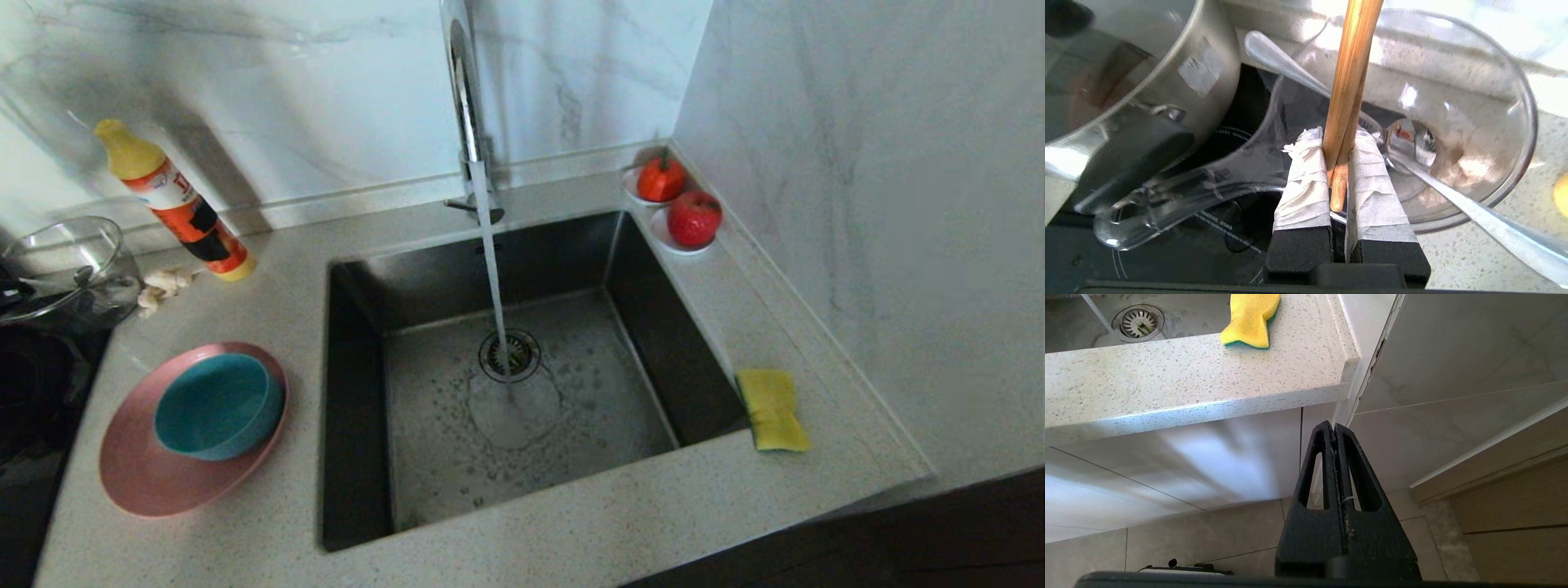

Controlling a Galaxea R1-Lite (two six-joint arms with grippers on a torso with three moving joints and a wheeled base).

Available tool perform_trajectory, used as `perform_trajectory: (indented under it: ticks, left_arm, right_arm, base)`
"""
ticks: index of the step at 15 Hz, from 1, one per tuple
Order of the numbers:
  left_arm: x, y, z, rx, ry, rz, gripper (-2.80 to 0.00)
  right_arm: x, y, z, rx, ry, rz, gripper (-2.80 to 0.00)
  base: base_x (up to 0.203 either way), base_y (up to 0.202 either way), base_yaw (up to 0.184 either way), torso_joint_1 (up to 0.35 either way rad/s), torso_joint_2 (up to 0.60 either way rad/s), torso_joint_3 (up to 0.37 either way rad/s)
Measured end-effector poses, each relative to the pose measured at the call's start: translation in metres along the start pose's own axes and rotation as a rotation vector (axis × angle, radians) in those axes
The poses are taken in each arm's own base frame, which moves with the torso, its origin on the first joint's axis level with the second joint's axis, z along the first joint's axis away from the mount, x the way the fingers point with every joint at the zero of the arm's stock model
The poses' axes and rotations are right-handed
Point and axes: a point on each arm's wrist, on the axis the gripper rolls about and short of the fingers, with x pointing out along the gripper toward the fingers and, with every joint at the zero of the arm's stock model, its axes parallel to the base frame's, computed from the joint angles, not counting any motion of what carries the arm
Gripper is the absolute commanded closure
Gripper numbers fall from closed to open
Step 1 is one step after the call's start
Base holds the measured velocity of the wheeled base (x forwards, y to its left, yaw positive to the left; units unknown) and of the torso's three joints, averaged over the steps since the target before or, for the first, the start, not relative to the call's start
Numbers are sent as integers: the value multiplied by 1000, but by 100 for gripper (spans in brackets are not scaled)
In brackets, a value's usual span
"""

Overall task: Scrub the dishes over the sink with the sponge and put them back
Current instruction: Place the chopsticks on the glass basin

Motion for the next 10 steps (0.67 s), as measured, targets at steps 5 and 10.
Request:
perform_trajectory:
  ticks: [5,10]
  left_arm:
    - [7,-6,9,-6,-37,-12,0]
    - [34,-30,-1,-19,-34,-13,0]
  right_arm:
    - [0,0,0,0,0,0,0]
    - [0,0,0,1,0,0,0]
  base:
    - [0,0,0,0,0,0]
    - [0,0,0,0,0,0]
